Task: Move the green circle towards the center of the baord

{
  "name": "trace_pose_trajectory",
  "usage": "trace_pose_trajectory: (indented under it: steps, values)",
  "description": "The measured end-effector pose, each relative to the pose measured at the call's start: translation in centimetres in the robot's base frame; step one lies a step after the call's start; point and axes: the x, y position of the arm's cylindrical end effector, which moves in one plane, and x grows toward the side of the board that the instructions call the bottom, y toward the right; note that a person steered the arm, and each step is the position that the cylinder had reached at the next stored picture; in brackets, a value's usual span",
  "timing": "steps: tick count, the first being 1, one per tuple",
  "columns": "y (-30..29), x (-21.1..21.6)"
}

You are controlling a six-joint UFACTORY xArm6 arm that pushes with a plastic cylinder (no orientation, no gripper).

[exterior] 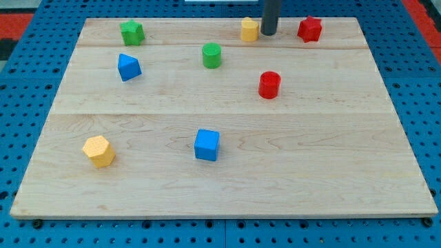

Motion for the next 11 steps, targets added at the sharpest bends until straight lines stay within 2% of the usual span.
trace_pose_trajectory:
  steps: [3, 5, 6, 8, 10, 11]
  values:
    - [-7.8, -0.6]
    - [-7.0, -0.5]
    - [-6.9, 1.4]
    - [-10.7, 4.8]
    - [-15.2, 11.5]
    - [-19.3, 10.4]
